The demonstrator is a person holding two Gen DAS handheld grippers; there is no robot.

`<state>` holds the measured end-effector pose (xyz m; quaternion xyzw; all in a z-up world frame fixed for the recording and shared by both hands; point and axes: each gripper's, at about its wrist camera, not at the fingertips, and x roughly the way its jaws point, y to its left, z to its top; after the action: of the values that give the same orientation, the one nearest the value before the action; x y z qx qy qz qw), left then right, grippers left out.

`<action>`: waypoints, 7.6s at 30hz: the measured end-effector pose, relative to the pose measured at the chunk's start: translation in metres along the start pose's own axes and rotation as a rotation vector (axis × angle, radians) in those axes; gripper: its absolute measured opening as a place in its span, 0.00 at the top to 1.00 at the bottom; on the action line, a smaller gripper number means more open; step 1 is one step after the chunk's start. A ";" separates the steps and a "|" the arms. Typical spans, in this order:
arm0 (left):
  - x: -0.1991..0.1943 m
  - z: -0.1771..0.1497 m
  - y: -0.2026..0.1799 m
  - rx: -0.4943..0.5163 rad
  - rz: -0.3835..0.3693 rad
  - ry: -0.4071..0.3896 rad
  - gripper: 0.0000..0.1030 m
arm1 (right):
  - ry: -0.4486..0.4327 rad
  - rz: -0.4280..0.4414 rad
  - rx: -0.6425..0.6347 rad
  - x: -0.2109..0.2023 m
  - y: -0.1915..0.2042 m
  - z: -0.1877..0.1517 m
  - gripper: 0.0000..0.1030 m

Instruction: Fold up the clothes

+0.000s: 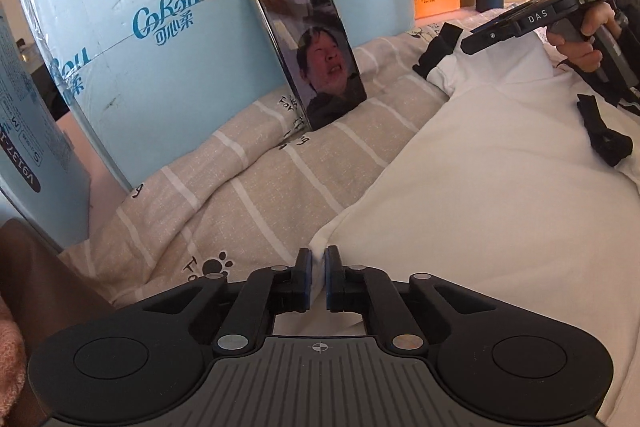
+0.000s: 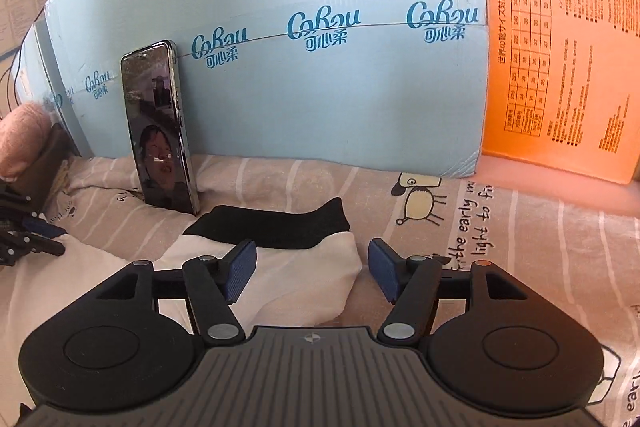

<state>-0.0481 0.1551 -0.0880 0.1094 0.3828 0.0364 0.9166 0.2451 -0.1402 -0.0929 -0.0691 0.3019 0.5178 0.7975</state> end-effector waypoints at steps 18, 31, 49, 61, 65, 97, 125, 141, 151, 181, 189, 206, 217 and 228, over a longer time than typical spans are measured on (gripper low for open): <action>-0.017 0.028 0.015 -0.064 0.259 -0.129 0.71 | -0.134 -0.129 -0.075 -0.011 0.012 0.004 0.54; -0.038 0.064 -0.090 -0.235 -0.433 -0.274 0.40 | -0.194 0.044 -0.107 -0.165 0.040 -0.042 0.33; -0.043 0.041 -0.176 0.001 -0.445 -0.245 0.86 | -0.011 0.200 -0.071 -0.136 0.057 -0.111 0.93; -0.156 -0.030 -0.205 -0.034 -0.542 -0.440 0.87 | -0.314 0.283 -0.083 -0.276 0.134 -0.159 0.93; -0.163 -0.055 -0.221 -0.004 -0.600 -0.381 0.86 | -0.299 0.291 -0.047 -0.298 0.155 -0.189 0.93; -0.155 -0.107 -0.071 0.171 -0.239 -0.235 0.33 | 0.113 0.521 -0.581 -0.121 0.284 -0.149 0.49; -0.210 -0.154 -0.109 0.118 -0.395 -0.183 0.90 | 0.198 0.634 -0.416 -0.146 0.260 -0.166 0.93; -0.191 -0.114 -0.040 -0.290 -0.273 -0.336 0.39 | -0.012 0.524 -0.251 -0.183 0.231 -0.164 0.48; -0.066 -0.054 0.048 -0.530 -0.182 -0.158 0.39 | 0.044 0.594 -0.275 -0.101 0.267 -0.115 0.36; -0.036 -0.042 0.053 -0.501 0.031 -0.092 0.76 | 0.136 0.668 -0.055 -0.070 0.233 -0.124 0.32; -0.056 -0.035 0.008 -0.317 0.038 -0.107 0.15 | 0.136 0.668 -0.055 -0.071 0.233 -0.124 0.31; -0.099 -0.051 -0.007 -0.317 0.207 -0.111 0.25 | 0.121 0.685 -0.073 -0.073 0.236 -0.123 0.30; -0.064 -0.055 -0.012 -0.405 0.083 -0.066 0.94 | 0.108 0.689 -0.096 -0.076 0.238 -0.124 0.30; -0.086 -0.064 -0.003 -0.409 0.148 -0.084 0.90 | 0.114 0.697 -0.096 -0.075 0.238 -0.124 0.30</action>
<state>-0.1536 0.1502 -0.0726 -0.0495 0.3200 0.1760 0.9296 -0.0332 -0.1435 -0.1038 -0.0281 0.3270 0.7676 0.5506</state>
